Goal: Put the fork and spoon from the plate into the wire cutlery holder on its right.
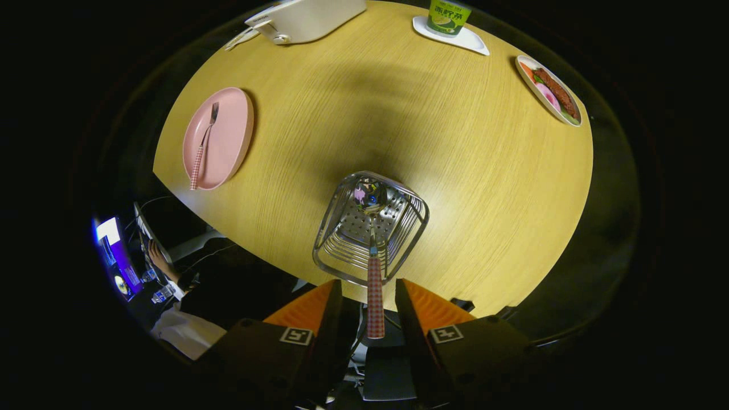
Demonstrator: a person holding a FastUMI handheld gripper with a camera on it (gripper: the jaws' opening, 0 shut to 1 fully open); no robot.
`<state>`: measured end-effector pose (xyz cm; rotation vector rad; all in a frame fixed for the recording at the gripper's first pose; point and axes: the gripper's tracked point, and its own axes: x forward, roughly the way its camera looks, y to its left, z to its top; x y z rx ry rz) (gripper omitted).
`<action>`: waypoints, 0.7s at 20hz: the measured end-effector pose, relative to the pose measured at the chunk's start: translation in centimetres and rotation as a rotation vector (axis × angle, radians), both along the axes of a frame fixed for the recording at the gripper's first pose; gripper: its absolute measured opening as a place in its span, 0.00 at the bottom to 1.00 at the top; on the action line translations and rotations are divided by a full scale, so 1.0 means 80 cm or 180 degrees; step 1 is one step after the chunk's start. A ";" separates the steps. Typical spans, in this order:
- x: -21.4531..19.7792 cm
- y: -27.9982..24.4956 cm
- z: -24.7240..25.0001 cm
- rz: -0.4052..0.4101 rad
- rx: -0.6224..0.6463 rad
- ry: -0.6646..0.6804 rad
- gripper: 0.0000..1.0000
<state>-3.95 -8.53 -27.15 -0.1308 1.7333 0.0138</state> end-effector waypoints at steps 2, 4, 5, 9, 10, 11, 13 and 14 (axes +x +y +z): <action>0.012 0.009 0.011 -0.0018 0.0031 -0.0259 0.96; 0.026 0.020 0.039 -0.0072 0.0067 -0.0623 1.00; 0.037 0.028 0.052 -0.0086 0.0081 -0.0852 1.00; 0.069 0.069 0.110 -0.0097 0.0137 -0.1749 1.00; 0.076 0.078 0.125 -0.0074 0.0114 -0.2000 1.00; 0.082 0.089 0.137 -0.0047 0.0087 -0.2231 1.00; 0.089 0.116 0.151 -0.0033 0.0068 -0.2605 1.00; 0.094 0.134 0.151 -0.0058 0.0089 -0.2767 1.00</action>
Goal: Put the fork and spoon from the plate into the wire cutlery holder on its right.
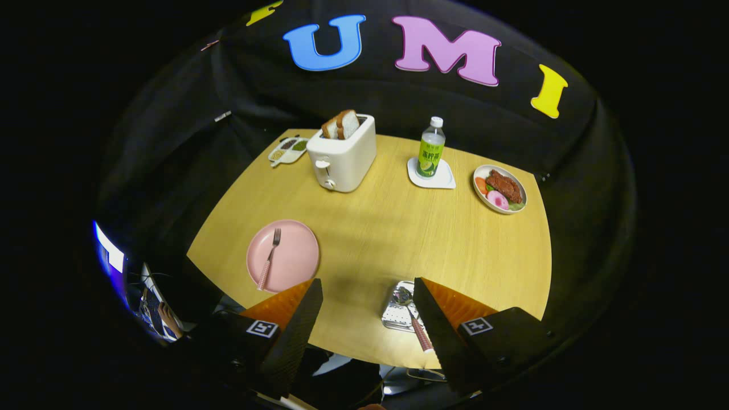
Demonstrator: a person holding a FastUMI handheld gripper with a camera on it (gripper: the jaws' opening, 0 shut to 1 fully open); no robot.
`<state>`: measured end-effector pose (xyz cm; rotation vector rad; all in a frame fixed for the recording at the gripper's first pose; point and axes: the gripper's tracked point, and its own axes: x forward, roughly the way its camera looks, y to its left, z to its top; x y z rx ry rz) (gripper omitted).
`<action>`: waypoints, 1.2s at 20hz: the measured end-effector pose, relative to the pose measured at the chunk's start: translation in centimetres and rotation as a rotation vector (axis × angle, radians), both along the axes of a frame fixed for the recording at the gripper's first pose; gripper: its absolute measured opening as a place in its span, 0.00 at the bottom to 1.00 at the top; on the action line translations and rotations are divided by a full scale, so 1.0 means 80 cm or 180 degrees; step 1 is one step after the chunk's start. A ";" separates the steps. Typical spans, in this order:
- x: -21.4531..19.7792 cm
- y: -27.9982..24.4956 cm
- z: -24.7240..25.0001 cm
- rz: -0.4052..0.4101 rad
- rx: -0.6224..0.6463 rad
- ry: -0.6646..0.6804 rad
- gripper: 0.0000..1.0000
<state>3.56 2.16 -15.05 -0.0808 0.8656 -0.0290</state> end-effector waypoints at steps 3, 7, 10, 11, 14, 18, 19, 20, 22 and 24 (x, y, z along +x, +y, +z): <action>0.013 0.040 -0.009 -0.0037 -0.0028 -0.0425 1.00; 0.028 0.114 -0.054 0.0117 -0.0028 -0.0666 0.99; 0.037 0.179 -0.113 0.0260 0.0070 -0.0528 1.00; 0.038 0.198 -0.135 0.0312 0.0114 -0.0395 1.00; 0.039 0.241 -0.188 0.0478 0.0161 -0.0047 1.00; 0.046 0.258 -0.245 0.0624 0.0034 0.0323 1.00; 0.048 0.259 -0.256 0.0621 0.0016 0.0407 1.00; 0.050 0.258 -0.266 0.0613 -0.0010 0.0485 1.00; 0.056 0.257 -0.284 0.0599 -0.0051 0.0618 1.00; 0.054 0.259 -0.300 0.0598 -0.0065 0.0795 0.99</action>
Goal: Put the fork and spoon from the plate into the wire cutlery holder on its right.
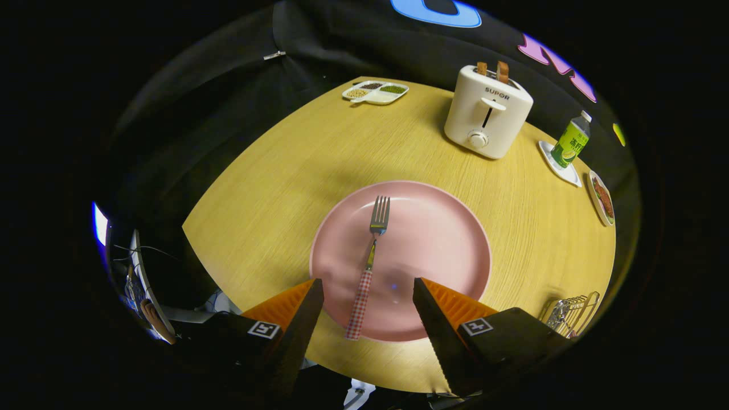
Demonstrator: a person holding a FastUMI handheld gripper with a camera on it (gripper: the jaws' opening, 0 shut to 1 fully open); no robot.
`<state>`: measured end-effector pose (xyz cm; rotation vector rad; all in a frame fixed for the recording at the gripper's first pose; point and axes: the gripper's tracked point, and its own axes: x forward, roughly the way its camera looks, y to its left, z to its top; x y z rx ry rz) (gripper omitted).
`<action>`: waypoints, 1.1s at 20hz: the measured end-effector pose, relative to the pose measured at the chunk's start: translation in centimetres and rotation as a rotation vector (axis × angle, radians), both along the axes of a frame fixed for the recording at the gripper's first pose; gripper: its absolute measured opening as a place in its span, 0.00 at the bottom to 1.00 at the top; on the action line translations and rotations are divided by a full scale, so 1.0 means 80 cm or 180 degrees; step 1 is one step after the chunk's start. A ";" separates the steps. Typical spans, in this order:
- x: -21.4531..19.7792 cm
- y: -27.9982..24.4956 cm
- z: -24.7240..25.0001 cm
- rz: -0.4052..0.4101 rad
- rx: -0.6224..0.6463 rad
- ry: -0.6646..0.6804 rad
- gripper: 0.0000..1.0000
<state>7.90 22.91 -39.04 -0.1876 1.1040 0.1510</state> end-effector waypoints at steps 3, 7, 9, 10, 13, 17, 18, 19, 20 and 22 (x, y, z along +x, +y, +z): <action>0.001 -0.001 -0.021 -0.0045 -0.0068 0.0189 0.96; -0.006 -0.003 -0.039 -0.0049 -0.0152 0.0431 0.73; -0.008 -0.005 -0.049 -0.0047 -0.0218 0.0522 0.59; -0.010 -0.004 -0.053 -0.0056 -0.0207 0.0577 0.54; -0.008 -0.003 -0.055 -0.0096 -0.0193 0.0676 0.39; -0.007 -0.006 -0.054 -0.0207 -0.0069 0.0829 0.18; -0.007 -0.005 -0.054 -0.0177 0.0034 0.0892 0.15; -0.008 -0.004 -0.055 -0.0159 0.0092 0.0927 0.15; -0.011 -0.007 -0.052 -0.0132 0.0123 0.0940 0.12; -0.014 -0.011 -0.050 -0.0120 0.0210 0.0974 0.08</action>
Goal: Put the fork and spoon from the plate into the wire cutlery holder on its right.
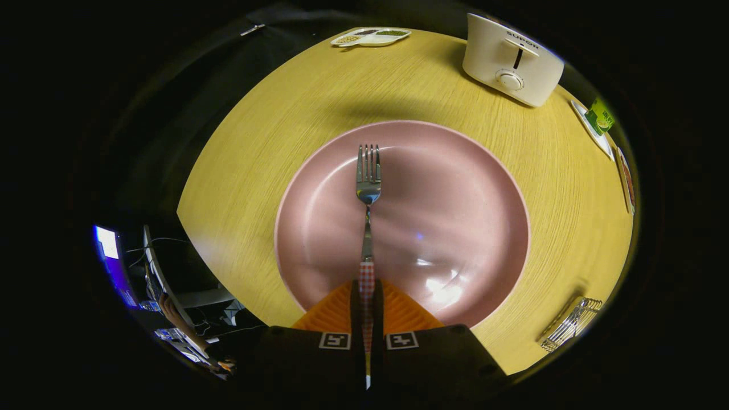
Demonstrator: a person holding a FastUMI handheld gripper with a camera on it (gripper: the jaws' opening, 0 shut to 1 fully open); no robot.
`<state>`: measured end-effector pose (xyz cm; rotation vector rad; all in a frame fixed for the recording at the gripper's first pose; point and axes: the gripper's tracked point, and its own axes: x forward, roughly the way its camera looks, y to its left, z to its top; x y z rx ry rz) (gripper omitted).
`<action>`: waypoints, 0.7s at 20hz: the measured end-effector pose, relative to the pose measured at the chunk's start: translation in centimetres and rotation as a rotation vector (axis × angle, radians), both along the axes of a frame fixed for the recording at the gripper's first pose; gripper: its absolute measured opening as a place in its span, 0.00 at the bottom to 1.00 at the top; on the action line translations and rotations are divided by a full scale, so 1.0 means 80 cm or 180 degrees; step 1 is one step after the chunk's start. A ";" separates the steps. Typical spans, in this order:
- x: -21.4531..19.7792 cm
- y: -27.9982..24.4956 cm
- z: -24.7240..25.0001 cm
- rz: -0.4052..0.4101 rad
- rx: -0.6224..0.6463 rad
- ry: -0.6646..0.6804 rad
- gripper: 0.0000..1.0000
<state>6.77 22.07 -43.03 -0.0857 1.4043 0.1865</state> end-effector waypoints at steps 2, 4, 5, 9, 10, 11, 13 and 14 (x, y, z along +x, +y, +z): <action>-0.005 0.004 0.008 -0.0021 0.0095 0.0026 0.08; -0.004 0.001 0.023 0.0035 0.0119 -0.0010 0.08; -0.005 0.001 0.034 0.0061 0.0158 -0.0022 0.08; -0.015 -0.014 0.089 0.0153 0.0274 -0.0078 0.08; -0.020 -0.023 0.104 0.0189 0.0285 -0.0096 0.08; -0.026 -0.036 0.120 0.0232 0.0271 -0.0112 0.08; -0.040 -0.069 0.147 0.0303 0.0223 -0.0124 0.08; -0.050 -0.087 0.160 0.0311 0.0198 -0.0108 0.08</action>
